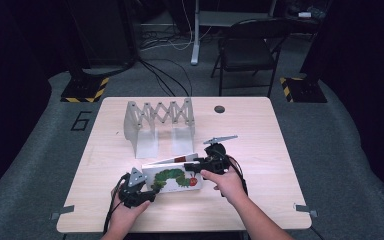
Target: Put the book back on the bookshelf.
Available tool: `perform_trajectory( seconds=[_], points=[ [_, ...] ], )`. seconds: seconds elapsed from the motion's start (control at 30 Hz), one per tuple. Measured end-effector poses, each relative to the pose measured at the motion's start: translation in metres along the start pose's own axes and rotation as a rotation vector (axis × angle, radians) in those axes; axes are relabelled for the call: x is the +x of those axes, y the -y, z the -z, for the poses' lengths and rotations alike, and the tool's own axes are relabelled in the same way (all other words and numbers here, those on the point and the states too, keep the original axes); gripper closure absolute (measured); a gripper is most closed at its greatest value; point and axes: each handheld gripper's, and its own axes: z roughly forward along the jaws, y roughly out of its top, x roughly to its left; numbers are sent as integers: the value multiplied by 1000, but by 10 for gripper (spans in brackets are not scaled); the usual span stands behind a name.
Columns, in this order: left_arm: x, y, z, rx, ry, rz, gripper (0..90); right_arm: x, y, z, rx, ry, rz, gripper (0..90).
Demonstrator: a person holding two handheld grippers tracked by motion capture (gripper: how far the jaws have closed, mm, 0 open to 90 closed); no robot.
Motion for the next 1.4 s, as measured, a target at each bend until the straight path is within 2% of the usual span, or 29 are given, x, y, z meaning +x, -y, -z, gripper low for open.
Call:
perform_trajectory(
  seconds=[0.2, 0.4, 0.57, 0.77, 0.9, 0.93, 1.1, 1.2, 1.23, 1.4],
  points=[
    [-2, 2, 1, -12, -8, -11, 452, 0, 4, 2, 5, -11, 25, 454],
    [0, 2, 3, -3, 12, -21, 452, 1, 6, 3, 9, -9, 56, 444],
    [-1, 3, 3, -17, 18, -8, 440, 2, 8, 4, 15, -8, 72, 443],
    [-1, 3, 5, 1, 40, -21, 413, 2, 9, 5, 23, -3, 90, 438],
    [-1, 3, 6, 10, 40, -37, 400, 3, 10, 7, 26, 0, 92, 439],
    [-2, 4, 5, -13, 26, -26, 387, 2, 10, 7, 27, 0, 97, 439],
    [0, 2, 11, -23, 27, -16, 372, 3, 11, 9, 31, 5, 92, 439],
    [2, -1, 15, -16, 27, -33, 372, 2, 12, 11, 27, 14, 90, 437],
    [2, -1, 15, -24, 29, -22, 372, 2, 12, 12, 26, 14, 92, 437],
    [2, -5, 17, -39, 32, -37, 372, -1, 13, 16, 23, 26, 96, 437]
  ],
)
